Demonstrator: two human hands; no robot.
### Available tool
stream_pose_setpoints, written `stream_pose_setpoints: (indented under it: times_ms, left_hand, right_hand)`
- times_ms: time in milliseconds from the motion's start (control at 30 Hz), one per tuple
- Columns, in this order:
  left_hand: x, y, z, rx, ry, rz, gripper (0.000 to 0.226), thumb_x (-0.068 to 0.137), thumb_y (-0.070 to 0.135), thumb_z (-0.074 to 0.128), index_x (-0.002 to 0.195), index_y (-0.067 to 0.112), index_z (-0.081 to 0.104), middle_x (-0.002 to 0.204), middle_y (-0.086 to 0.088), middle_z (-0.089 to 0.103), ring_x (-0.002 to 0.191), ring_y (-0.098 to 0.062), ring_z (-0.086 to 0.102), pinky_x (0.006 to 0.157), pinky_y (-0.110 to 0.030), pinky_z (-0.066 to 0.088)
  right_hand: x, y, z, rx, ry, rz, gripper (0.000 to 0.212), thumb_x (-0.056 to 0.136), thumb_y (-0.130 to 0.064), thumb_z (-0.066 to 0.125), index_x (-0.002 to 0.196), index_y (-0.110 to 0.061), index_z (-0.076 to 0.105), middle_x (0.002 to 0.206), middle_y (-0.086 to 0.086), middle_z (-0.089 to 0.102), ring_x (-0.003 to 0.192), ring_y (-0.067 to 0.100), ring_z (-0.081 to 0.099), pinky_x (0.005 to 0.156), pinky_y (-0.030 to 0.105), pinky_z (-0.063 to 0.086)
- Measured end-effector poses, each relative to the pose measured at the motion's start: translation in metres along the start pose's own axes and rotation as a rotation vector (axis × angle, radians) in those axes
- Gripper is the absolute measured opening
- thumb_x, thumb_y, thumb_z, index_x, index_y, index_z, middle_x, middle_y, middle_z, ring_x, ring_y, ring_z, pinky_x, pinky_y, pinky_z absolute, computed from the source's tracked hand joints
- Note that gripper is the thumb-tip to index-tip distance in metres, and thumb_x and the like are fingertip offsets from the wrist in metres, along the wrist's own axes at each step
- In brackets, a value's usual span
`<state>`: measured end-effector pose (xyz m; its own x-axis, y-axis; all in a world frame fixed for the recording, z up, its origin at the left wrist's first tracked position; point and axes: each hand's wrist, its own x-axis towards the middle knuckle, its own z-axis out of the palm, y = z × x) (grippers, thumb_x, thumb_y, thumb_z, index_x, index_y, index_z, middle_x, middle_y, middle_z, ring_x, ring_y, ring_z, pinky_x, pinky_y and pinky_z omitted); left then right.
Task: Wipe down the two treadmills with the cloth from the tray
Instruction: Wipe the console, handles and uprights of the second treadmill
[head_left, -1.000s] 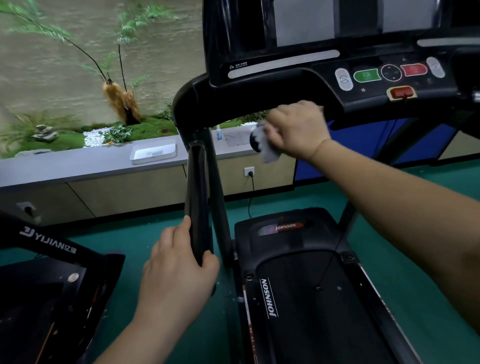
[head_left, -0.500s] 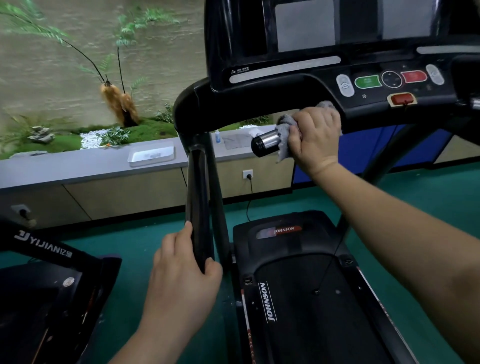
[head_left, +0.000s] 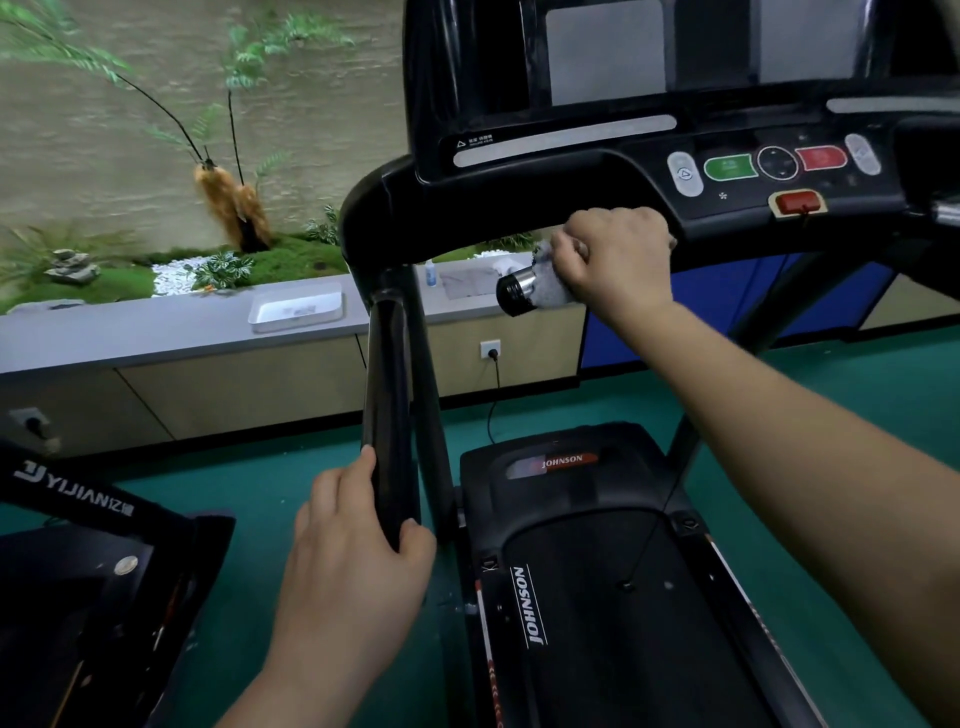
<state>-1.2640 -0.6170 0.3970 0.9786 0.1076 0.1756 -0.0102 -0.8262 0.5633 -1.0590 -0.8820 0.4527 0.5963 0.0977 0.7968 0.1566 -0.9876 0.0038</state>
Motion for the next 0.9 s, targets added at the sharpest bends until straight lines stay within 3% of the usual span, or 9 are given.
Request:
stream_pose_setpoints:
  times_ms: [100,267,400,467,533,633,733,800,900]
  left_hand:
    - [0.0,0.0,0.0,0.001,0.0,-0.006,0.069,0.086,0.032,0.051,0.148,0.023,0.023,0.127,0.008,0.036,0.119,-0.014,0.034,0.099,-0.032,0.034]
    - [-0.001,0.0,-0.001,-0.018,0.001,-0.006,0.068,0.086,0.032,0.052,0.148,0.025,0.024,0.123,0.012,0.034,0.12,-0.013,0.034,0.098,-0.032,0.034]
    - [0.001,-0.001,-0.001,-0.024,0.002,-0.009,0.067,0.086,0.03,0.053,0.147,0.024,0.025,0.126,0.009,0.036,0.12,-0.013,0.034,0.099,-0.033,0.034]
    - [0.001,-0.001,0.0,-0.014,-0.001,-0.01,0.067,0.086,0.03,0.053,0.147,0.023,0.026,0.129,0.007,0.036,0.121,-0.014,0.034,0.099,-0.033,0.034]
    - [0.001,-0.001,0.0,-0.01,-0.004,-0.004,0.067,0.086,0.03,0.053,0.147,0.021,0.027,0.13,0.005,0.037,0.121,-0.015,0.035,0.1,-0.034,0.033]
    - [0.001,-0.001,0.0,-0.016,-0.004,0.004,0.067,0.086,0.029,0.054,0.147,0.021,0.027,0.125,0.007,0.037,0.12,-0.015,0.035,0.099,-0.034,0.033]
    - [0.002,-0.001,0.0,-0.017,-0.017,0.007,0.068,0.085,0.027,0.055,0.147,0.022,0.027,0.114,0.013,0.03,0.119,-0.015,0.036,0.099,-0.033,0.033]
    - [0.003,0.0,-0.001,-0.024,-0.018,0.001,0.069,0.084,0.025,0.056,0.147,0.023,0.029,0.116,0.012,0.031,0.12,-0.017,0.036,0.1,-0.034,0.032]
    - [0.002,0.002,-0.002,-0.034,-0.018,-0.005,0.069,0.084,0.027,0.055,0.147,0.028,0.026,0.111,0.016,0.027,0.12,-0.015,0.035,0.097,-0.033,0.032]
  right_hand:
    - [-0.019,-0.004,0.015,0.039,0.194,0.068,0.032,0.093,-0.042,0.05,0.077,-0.016,0.059,0.076,0.002,0.061,0.077,0.026,0.056,0.079,0.035,0.029]
    - [-0.044,-0.036,-0.001,0.318,0.397,0.317,0.037,0.092,-0.046,0.052,0.077,-0.013,0.058,0.078,0.004,0.06,0.077,0.019,0.048,0.066,0.03,0.034]
    - [-0.084,-0.076,-0.014,1.029,0.194,1.126,0.038,0.098,-0.044,0.046,0.076,-0.013,0.053,0.072,0.0,0.059,0.063,0.011,0.054,0.052,0.016,0.044]
    - [-0.089,-0.068,-0.008,1.233,0.232,1.576,0.043,0.098,-0.05,0.042,0.091,-0.012,0.061,0.086,0.004,0.069,0.073,0.019,0.068,0.061,0.022,0.055]
    - [-0.081,-0.054,-0.008,1.401,0.348,1.79,0.049,0.098,-0.054,0.037,0.113,-0.013,0.06,0.106,0.011,0.069,0.082,0.026,0.07,0.071,0.034,0.058]
    - [-0.046,-0.052,-0.017,1.554,0.41,1.639,0.054,0.101,-0.051,0.03,0.14,-0.015,0.041,0.126,0.008,0.056,0.087,0.02,0.064,0.072,0.032,0.055]
    - [-0.011,-0.083,-0.014,1.497,0.35,1.518,0.059,0.102,-0.045,0.028,0.153,-0.02,0.011,0.156,0.009,0.026,0.132,0.028,0.044,0.101,0.033,0.041]
    - [-0.005,-0.114,-0.012,1.402,0.37,1.488,0.06,0.104,-0.034,0.032,0.154,-0.018,0.003,0.158,0.009,0.019,0.137,0.025,0.038,0.093,0.021,0.036]
    - [-0.019,-0.151,-0.005,1.429,0.25,1.412,0.069,0.102,-0.037,0.034,0.153,-0.022,-0.01,0.161,0.01,0.004,0.142,0.026,0.031,0.096,0.021,0.031]
